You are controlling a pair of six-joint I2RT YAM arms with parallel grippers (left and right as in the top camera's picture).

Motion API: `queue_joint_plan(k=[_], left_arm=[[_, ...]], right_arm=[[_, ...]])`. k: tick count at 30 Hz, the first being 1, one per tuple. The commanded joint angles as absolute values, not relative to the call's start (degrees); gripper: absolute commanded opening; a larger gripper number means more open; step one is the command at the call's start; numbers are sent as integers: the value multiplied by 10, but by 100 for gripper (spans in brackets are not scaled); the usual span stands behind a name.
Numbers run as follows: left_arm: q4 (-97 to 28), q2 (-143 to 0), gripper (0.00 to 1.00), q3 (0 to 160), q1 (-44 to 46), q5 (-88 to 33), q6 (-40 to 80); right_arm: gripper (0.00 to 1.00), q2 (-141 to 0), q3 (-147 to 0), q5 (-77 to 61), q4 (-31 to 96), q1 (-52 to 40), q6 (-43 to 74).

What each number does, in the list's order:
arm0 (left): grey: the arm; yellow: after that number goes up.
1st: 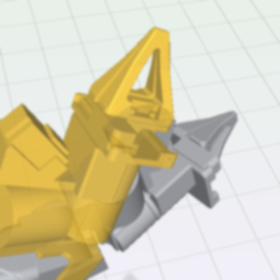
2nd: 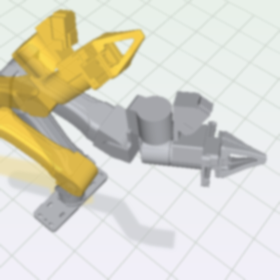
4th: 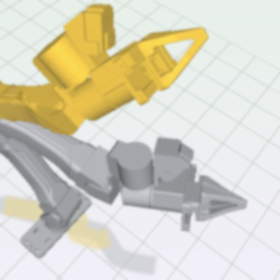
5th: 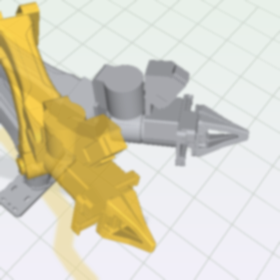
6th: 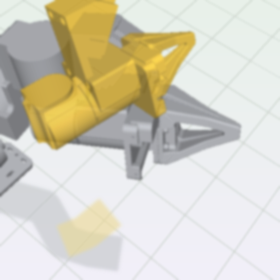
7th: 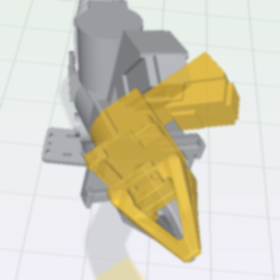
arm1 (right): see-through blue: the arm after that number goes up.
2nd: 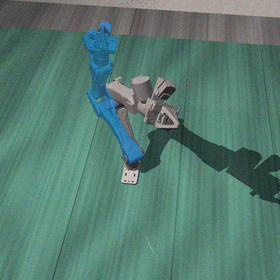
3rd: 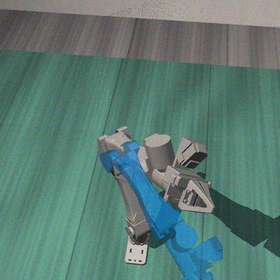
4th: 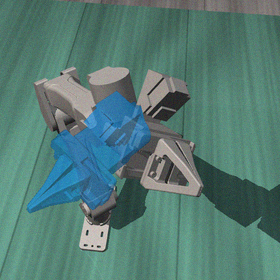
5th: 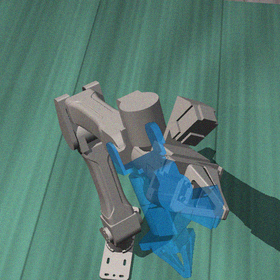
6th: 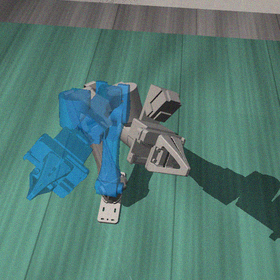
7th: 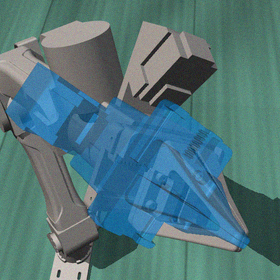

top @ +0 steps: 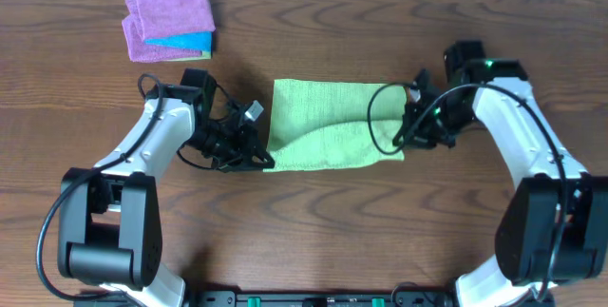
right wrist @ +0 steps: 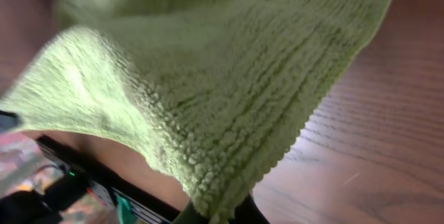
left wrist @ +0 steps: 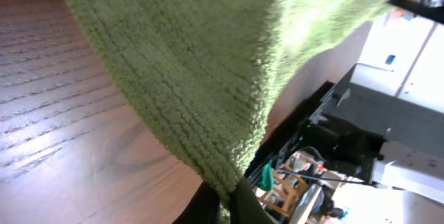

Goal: Fold the cloth
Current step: 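Lower the stretched green towel flat onto the table center with both grippers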

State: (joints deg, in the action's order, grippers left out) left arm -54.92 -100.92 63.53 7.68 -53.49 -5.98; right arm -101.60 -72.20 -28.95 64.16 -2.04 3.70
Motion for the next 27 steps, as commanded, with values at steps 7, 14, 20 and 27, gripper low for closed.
queue_joint_plan(k=[7,14,20,27], left_arm=[[-543,-1007,6,569,80,-506,-90],[-504,-1007,6,514,80,-503,-90],[-496,-1007,6,508,80,-468,-90],[-490,-1007,6,508,80,-455,-90]], right_arm=[[2,-1003,-582,-309,556,-17,10],[1,-996,-538,-284,546,-14,6],[2,-995,-525,-260,550,-14,13],[1,-962,-525,-250,543,-14,17]])
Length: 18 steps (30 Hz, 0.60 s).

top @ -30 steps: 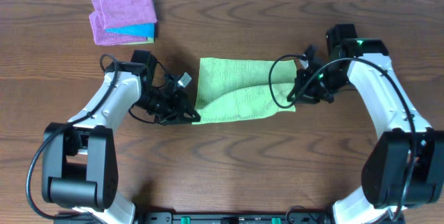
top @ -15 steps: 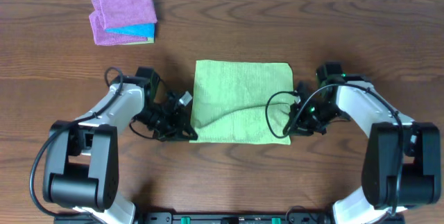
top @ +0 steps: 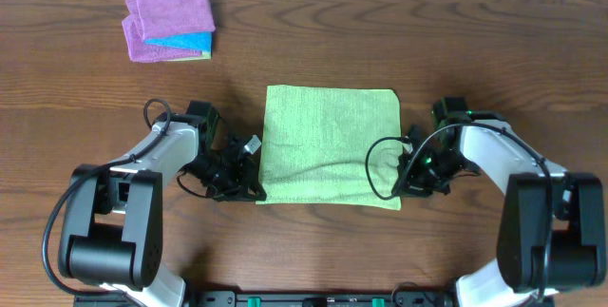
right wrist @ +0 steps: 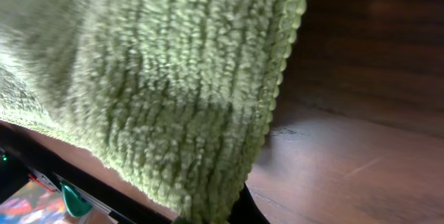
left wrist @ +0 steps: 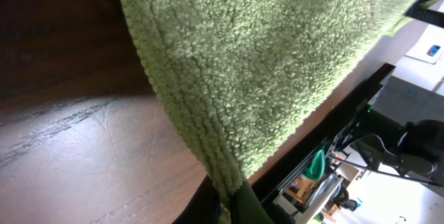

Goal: Fold the cloth
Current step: 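Lower the stretched green towel flat onto the table center with both grippers, then lift the towel's near edge with both grippers and fold it toward the far edge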

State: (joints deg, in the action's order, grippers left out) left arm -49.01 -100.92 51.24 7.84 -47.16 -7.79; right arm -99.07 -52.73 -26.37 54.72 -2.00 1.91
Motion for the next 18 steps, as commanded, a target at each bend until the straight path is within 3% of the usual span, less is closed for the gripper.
queue_joint_plan(k=[1,18], left_arm=[[-490,-1007,6,508,80,-455,-90],[-472,-1001,6,509,80,-554,-60]], right_arm=[[2,-954,-525,-245,539,-14,24],[2,-906,-525,-241,534,-14,67]])
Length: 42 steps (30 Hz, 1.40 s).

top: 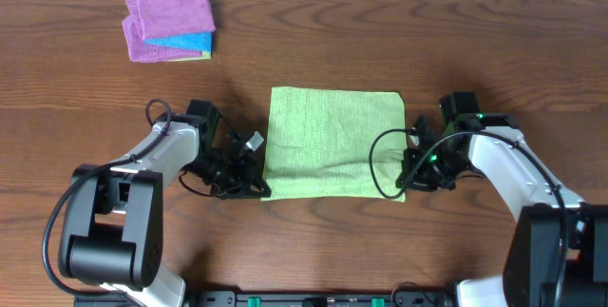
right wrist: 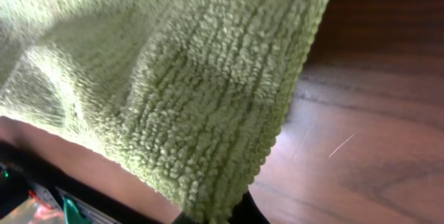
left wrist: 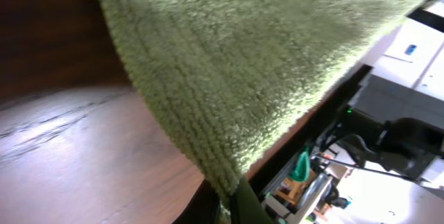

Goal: Fold the cloth
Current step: 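Lift the towel's near edge with both grippers and fold it toward the far edge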

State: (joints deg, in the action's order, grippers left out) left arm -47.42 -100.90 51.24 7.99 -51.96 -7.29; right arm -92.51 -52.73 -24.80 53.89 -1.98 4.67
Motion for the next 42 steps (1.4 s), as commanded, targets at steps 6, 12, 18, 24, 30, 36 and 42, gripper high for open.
queue_joint_plan(k=[6,12,18,24,30,36,42], left_arm=[[-417,-955,6,519,80,-568,8],[-302,-917,6,520,80,-549,117],[-237,-918,6,520,81,-517,159],[-159,-918,6,520,81,-474,202],[-89,-920,6,520,96,-423,235],[-41,-942,6,520,121,-384,255],[-4,-968,6,520,131,-358,271]], right_arm=[[1,-886,-525,-232,501,-14,91],[1,-886,-525,-234,456,-14,121],[1,-886,-525,-233,385,-14,142],[1,-886,-525,-223,309,-14,163],[1,-886,-525,-207,253,-15,178],[1,-890,-525,-186,218,-15,184],[1,-906,-525,-177,171,-15,184]])
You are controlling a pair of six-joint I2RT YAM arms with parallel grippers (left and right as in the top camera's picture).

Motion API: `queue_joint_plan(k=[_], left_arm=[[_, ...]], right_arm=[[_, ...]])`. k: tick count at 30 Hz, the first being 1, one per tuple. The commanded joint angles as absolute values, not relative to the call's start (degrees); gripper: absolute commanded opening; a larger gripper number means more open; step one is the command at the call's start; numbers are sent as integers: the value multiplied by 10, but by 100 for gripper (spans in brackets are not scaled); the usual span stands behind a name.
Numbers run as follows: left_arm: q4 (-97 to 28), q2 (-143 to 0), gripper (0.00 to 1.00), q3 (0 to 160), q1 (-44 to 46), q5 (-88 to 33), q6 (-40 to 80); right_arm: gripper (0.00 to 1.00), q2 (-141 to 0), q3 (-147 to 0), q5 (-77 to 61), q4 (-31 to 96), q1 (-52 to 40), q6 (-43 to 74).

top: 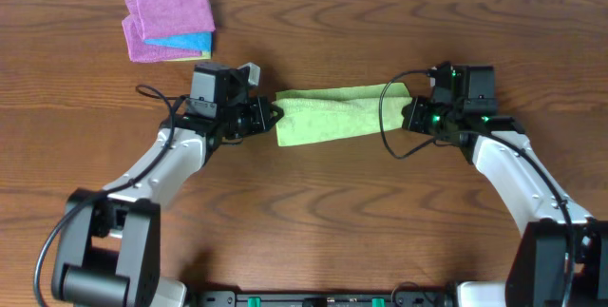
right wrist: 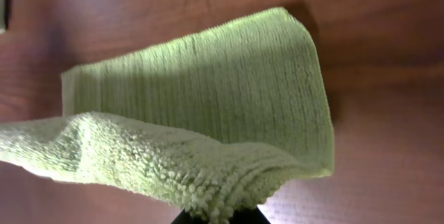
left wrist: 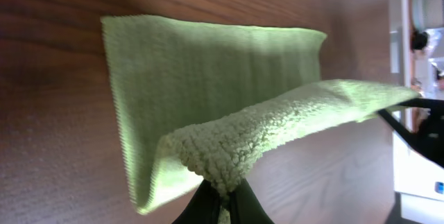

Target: Fold the cloth

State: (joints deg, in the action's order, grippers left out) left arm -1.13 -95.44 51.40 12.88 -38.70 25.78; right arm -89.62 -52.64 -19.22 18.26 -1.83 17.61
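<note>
The green cloth [top: 334, 117] hangs as a narrow band stretched between both grippers above the table's middle. My left gripper [top: 271, 115] is shut on its left corner, and my right gripper [top: 410, 115] is shut on its right corner. In the left wrist view the cloth [left wrist: 208, 99] folds back from the pinched edge, its lower part lying on the wood. The right wrist view shows the cloth [right wrist: 201, 113] likewise, with a raised near edge and a flat layer beyond it.
A stack of purple and blue cloths [top: 171, 20] lies at the far left of the brown wooden table [top: 313, 231]. Cables loop beside both wrists.
Both grippers have moved from the cloth's near corners to the far side, carrying the near edge with them. The cloth was a flat square and now shows as a narrow band.
Both grippers were shut on the near corners of the partly raised cloth. Then the cloth lay spread as a flat square, corners still pinched. It stayed so a moment later. Now the near edge is held up over the far edge.
</note>
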Motion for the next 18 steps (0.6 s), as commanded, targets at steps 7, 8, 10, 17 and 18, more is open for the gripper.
queue_joint_plan(k=[7,8,10,17,18], left_arm=[[32,-985,6,520,132,-328,284],[38,-989,6,520,133,-328,288],[50,-998,6,520,136,-328,295],[81,-1029,6,520,162,-323,305],[87,-1035,6,520,165,-321,307]], right_arm=[[1,-949,-525,-162,107,-15,184],[1,-954,-525,-162,99,-15,184],[1,-962,-525,-158,87,-15,184],[1,-988,-525,-130,35,-15,184],[1,-992,-525,-126,25,-15,183]])
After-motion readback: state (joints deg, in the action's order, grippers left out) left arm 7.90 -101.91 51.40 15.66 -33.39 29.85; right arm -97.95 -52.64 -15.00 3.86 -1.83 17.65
